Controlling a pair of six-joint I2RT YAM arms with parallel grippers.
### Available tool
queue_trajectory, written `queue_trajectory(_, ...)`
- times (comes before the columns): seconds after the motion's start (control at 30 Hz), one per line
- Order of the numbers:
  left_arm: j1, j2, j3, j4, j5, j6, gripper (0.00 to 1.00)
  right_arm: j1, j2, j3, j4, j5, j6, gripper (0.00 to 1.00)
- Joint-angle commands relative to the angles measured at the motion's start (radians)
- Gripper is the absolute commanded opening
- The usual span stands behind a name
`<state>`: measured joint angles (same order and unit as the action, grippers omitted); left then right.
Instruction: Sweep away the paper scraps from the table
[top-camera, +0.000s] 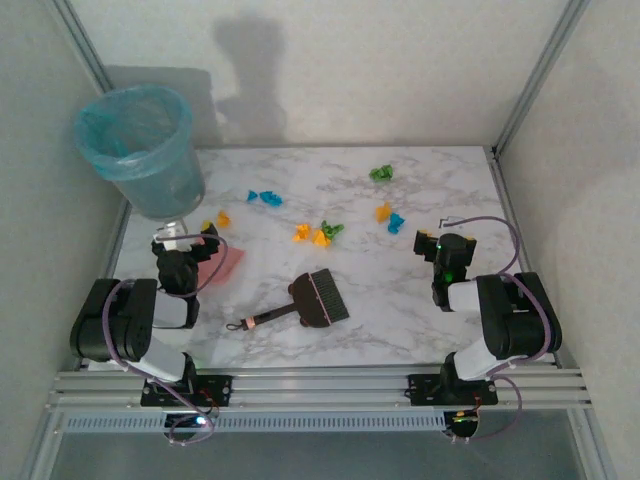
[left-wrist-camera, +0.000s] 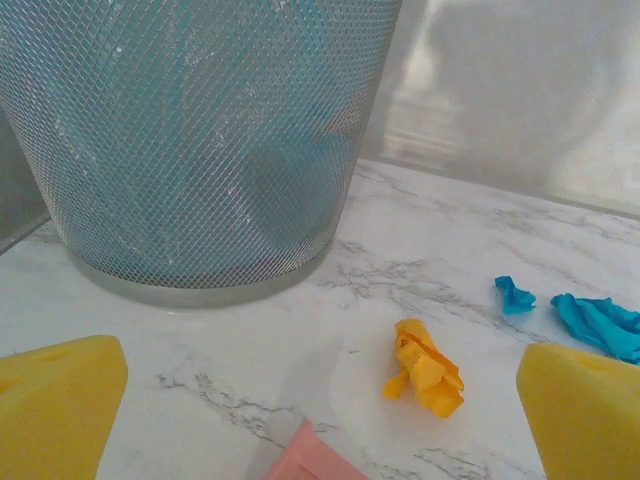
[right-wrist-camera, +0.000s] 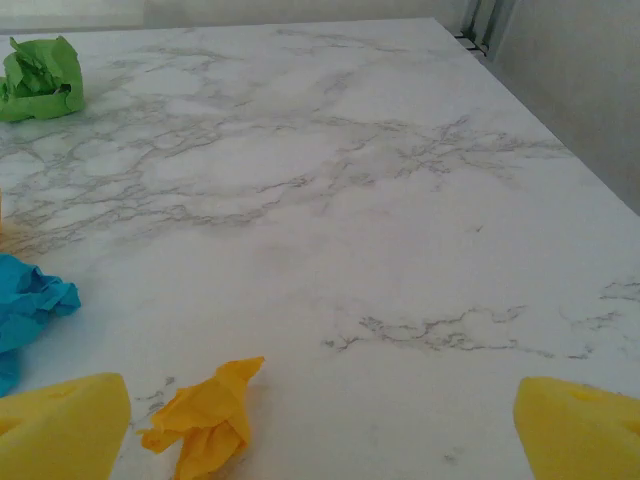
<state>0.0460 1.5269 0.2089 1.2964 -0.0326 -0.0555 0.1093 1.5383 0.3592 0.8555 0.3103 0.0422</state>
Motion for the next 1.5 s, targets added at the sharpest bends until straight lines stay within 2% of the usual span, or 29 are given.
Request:
queue_trajectory(0.0,0.009,0.009,0.014,-0.002,0.022,0.003,0.99,0.002,0.000,0.018,0.006,-0.007,0.012,0.99)
queue_trajectory(1.17,0.015,0.007,0.014,-0.001,0.033,-0.004,0.99,0.001,-0.012,0.025,-0.013,-0.011,0.005,0.99)
queue_trajectory(1.23,0.019,-0.047,0.015,-0.047,0.042,-0.003,0.99,0.009,-0.064,0.038,-0.078,-0.028,-0.011,0.99)
queue_trajectory(1.33,0.018,-0.212,0.006,-0.158,0.002,-0.016,0.99,0.024,-0.224,0.115,-0.332,0.018,0.021,0.99)
queue_trajectory(1.47,-0.021,-0.479,0.041,-0.306,0.000,-0.065,1.00,0.027,-0.487,0.112,-0.461,-0.062,0.092,0.99)
